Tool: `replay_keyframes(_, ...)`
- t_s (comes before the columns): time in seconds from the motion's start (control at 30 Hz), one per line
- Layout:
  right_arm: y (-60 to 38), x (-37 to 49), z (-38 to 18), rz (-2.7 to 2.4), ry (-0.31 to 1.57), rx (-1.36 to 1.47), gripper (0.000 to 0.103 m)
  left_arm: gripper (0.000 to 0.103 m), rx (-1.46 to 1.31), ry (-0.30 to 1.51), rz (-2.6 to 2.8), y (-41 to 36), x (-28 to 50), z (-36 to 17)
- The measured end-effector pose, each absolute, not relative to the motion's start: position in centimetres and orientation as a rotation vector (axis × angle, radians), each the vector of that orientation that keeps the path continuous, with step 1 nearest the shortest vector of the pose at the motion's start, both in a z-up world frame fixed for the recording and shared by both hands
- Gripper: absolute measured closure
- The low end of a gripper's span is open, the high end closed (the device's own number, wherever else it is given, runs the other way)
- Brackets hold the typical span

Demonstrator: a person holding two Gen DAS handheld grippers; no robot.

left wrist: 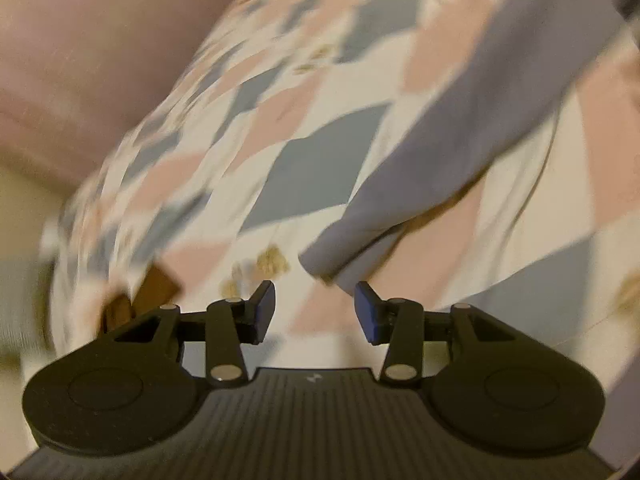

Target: Fold clothes

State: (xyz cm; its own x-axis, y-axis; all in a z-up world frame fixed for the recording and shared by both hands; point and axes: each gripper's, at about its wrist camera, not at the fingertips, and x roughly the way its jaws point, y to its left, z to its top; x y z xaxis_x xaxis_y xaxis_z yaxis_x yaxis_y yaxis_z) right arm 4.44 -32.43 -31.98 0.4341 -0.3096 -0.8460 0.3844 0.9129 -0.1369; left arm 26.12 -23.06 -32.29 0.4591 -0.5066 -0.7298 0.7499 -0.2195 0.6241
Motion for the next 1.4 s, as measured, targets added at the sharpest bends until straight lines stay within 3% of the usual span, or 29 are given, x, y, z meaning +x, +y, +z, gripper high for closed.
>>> replay_keyframes(0.3, -29.6, 11.8, -38.8, -0.46, 1.208, -0.301, 0.067, 0.062, 1.632, -0.08, -1.392, -24.3, 29.6, -38.9)
replay_keyframes(0.33, -29.8, 12.0, -39.2, -0.454, 1.222, -0.316, 0.074, 0.063, 1.641, -0.092, -1.409, -24.4, 29.8, -39.3)
replay_keyframes(0.37, -30.0, 12.2, -39.6, -0.448, 1.234, -0.328, 0.1, 0.078, 1.65, -0.104, -1.426, -24.5, 30.0, -39.7)
replay_keyframes(0.4, -30.4, 12.3, -39.6, -0.449, 1.239, -0.327, 0.103, 0.092, 1.66, -0.113, -1.434, -24.6, 30.2, -40.0)
replay_keyframes(0.43, -30.8, 12.3, -39.2, -0.465, 1.226, -0.318, 0.103, 0.099, 1.671, -0.122, -1.441, -24.8, 30.4, -40.2)
replay_keyframes(0.57, -32.8, 11.3, -35.4, -0.581, 1.105, -0.257, 0.103, 0.099, 1.553, -0.225, -1.413, -25.7, 31.0, -37.4)
replay_keyframes(0.67, -33.6, 9.7, -31.3, -0.626, 0.989, -0.212, 0.103, 0.099, 1.391, -0.357, -1.351, -26.0, 30.6, -32.1)
replay_keyframes(0.8, -32.8, 8.4, -30.1, -0.543, 0.991, -0.177, 0.103, 0.098, 1.271, -0.323, -1.345, -24.4, 30.1, -27.9)
replay_keyframes(0.93, -31.0, 9.5, -33.9, -0.366, 1.182, -0.079, 0.071, 0.068, 1.371, -0.029, -1.317, -22.7, 31.5, -32.2)
replay_keyframes(1.2, -31.4, 9.5, -35.1, -0.434, 1.194, 0.224, 0.069, 0.069, 1.085, 0.475, -1.338, -25.3, 35.1, -32.4)
replay_keyframes(1.33, -34.1, 8.4, -34.7, -0.548, 1.174, 0.355, 0.064, 0.044, 0.767, 0.761, -1.269, -29.7, 38.8, -33.1)
replay_keyframes(1.4, -35.1, 7.1, -34.5, -0.617, 1.147, 0.428, 0.062, 0.049, 0.68, 0.876, -1.203, -31.0, 40.5, -34.6)
